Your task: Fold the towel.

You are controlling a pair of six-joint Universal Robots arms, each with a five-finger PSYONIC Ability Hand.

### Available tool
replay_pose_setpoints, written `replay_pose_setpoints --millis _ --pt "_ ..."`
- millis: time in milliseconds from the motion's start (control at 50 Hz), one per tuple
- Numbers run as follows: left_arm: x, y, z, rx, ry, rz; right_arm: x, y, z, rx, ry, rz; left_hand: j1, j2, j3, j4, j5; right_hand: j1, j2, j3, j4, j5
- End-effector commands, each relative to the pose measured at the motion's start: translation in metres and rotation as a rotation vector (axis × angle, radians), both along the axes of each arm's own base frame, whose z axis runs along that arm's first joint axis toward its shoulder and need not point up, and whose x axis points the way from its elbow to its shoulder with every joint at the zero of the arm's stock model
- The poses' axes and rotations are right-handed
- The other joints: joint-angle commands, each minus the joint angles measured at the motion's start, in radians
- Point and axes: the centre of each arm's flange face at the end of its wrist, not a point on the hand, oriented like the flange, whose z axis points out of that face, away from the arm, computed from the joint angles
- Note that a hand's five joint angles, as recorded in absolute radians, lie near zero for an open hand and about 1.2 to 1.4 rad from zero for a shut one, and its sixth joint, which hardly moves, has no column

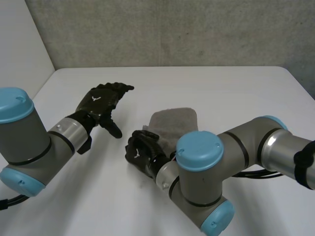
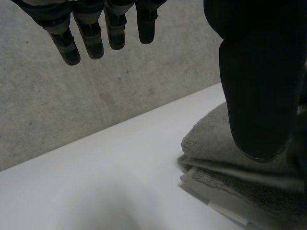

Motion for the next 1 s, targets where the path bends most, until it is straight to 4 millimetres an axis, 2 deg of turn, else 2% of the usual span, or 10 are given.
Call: replay_pose_setpoints --millis 20,40,60,160,240,280,400,600,820,1000 --pt "0.004 -0.009 0.009 0.018 0.079 0.03 -0.014 -0.007 0.019 0.063 -0.075 -0.087 0.004 0.008 0.008 0.008 -0.027 -0.885 -0.879 -0.93 -0.929 -0.909" --pt "0.004 -0.012 0.012 0.019 0.102 0.033 -0.021 -0.012 0.03 0.109 -0.132 -0.121 0.004 0.008 0.008 0.008 -0.027 -0.969 -0.964 -1.014 -1.014 -0.993" --pt "0.004 -0.012 0.012 0.019 0.102 0.033 -0.021 -0.012 0.03 0.109 -0.133 -0.122 0.004 0.008 0.008 0.008 -0.027 -0.97 -0.964 -1.015 -1.014 -0.994" --pt "0.0 -0.021 0.024 0.033 0.191 0.038 -0.057 -0.036 0.072 0.341 -0.41 -0.293 0.004 0.008 0.008 0.008 -0.027 -0.974 -0.969 -1.019 -1.019 -0.999" --pt "-0.004 -0.021 0.027 0.042 0.22 0.044 -0.077 -0.041 0.085 0.442 -0.525 -0.359 0.004 0.008 0.008 0.008 -0.027 -0.974 -0.969 -1.019 -1.019 -0.999" --pt "-0.011 -0.02 0.025 0.056 0.238 0.041 -0.097 -0.052 0.089 0.532 -0.607 -0.413 0.004 0.008 0.008 0.008 -0.027 -0.974 -0.969 -1.019 -1.019 -0.999" --pt "-0.036 -0.006 0.019 0.08 0.24 -0.018 -0.121 -0.072 0.082 0.636 -0.681 -0.493 0.004 0.008 0.008 0.008 -0.027 -0.974 -0.969 -1.019 -1.019 -0.999" --pt "-0.087 0.025 -0.014 0.142 0.193 -0.123 -0.152 -0.109 0.077 0.779 -0.834 -0.602 0.004 0.008 0.008 0.008 -0.027 -0.974 -0.969 -1.019 -1.019 -0.999" --pt "-0.099 0.019 -0.051 0.213 0.116 -0.072 -0.148 -0.129 0.046 0.867 -0.835 -0.66 0.004 0.008 0.008 0.008 -0.027 -0.974 -0.969 -1.019 -1.019 -0.999" --pt "-0.093 0.015 -0.061 0.17 0.014 -0.011 -0.135 -0.141 0.027 0.921 -0.795 -0.681 0.004 0.008 0.008 0.008 -0.027 -0.974 -0.969 -1.019 -1.019 -0.999"
